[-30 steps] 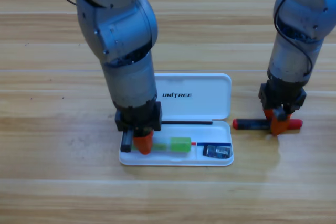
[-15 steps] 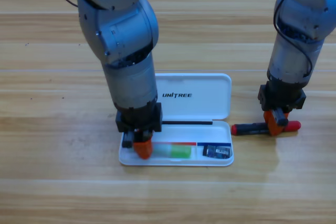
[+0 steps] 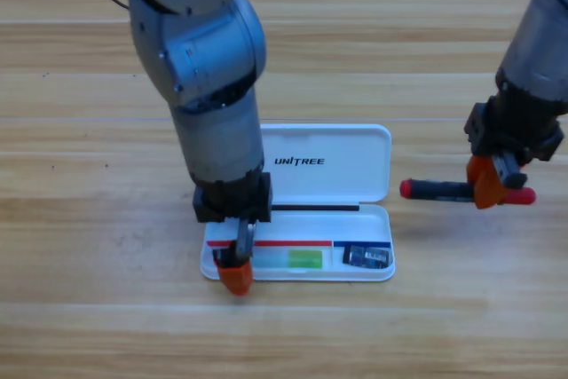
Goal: Clean up eraser and pencils
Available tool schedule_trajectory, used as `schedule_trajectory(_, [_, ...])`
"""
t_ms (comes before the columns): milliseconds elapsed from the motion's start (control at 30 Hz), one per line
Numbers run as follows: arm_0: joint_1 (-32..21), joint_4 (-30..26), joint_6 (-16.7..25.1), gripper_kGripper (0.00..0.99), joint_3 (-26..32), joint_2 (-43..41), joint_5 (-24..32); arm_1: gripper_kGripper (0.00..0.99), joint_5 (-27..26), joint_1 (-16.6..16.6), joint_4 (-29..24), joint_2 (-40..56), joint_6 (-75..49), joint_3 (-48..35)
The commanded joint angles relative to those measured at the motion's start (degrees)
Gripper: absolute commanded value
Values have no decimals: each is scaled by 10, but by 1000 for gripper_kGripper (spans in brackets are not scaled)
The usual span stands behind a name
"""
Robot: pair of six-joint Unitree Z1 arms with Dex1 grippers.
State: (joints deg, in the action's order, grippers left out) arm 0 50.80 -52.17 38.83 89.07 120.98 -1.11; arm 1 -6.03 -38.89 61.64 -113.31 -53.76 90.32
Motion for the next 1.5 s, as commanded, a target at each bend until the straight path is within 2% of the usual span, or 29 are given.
schedule_trajectory(33, [-22,-39,6,990,-8,-113,-4,0,-12,-84,19,1,32,12])
schedule_trajectory(233, [-135,-46,42,990,-52,-224,14,0,-7,-117,32,-100,71,114])
schedule_trajectory(333, [-191,-43,64,990,-81,-254,34,0,-3,-131,45,-147,88,168])
schedule_trajectory(433, [-223,-30,75,990,-110,-269,45,0,-1,-138,54,-184,99,213])
schedule_trajectory(733, [-236,6,80,989,-176,-281,65,0,11,-145,57,-248,113,277])
schedule_trajectory(1067, [-236,11,80,990,-183,-283,66,0,22,-145,57,-261,123,291])
schedule_trajectory(1100, [-236,11,80,990,-183,-283,67,52,22,-145,57,-260,124,292])
schedule_trajectory(1200, [-236,11,80,990,-183,-285,70,822,22,-145,57,-252,137,293])
schedule_trajectory(1233, [-236,11,80,990,-182,-286,70,911,22,-145,56,-249,139,293])
schedule_trajectory(1500, [-236,12,79,989,-180,-289,71,945,13,-145,57,-178,148,272])
